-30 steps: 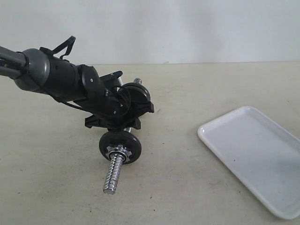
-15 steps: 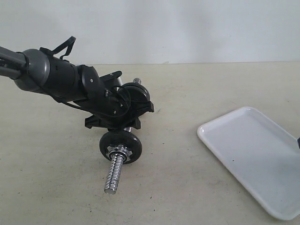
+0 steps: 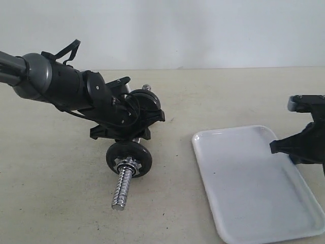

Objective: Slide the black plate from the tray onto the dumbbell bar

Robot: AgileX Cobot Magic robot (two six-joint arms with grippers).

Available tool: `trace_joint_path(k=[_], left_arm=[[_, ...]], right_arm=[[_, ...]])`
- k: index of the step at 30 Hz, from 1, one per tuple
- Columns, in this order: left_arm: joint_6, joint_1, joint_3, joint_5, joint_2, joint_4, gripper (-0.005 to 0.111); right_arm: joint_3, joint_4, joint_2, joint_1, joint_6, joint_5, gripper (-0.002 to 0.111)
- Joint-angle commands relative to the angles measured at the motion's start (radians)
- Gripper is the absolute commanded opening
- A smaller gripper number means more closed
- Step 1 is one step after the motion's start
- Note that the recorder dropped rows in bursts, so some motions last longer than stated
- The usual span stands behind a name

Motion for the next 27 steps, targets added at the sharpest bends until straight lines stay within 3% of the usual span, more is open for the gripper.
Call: trace_joint_path(k=[1, 27], left_arm=[[-0.001, 0.000, -0.005, -0.002, -0.033, 0.000, 0.004], [0.056, 0.000, -0.005, -0.011, -0.033, 0.000, 0.004]], right_arm=[[0.021, 0.004, 0.029, 0.033, 0.006, 0.017, 0.000], [-0.012, -0.025, -0.069, 0.033, -0.073, -0.112, 0.000]])
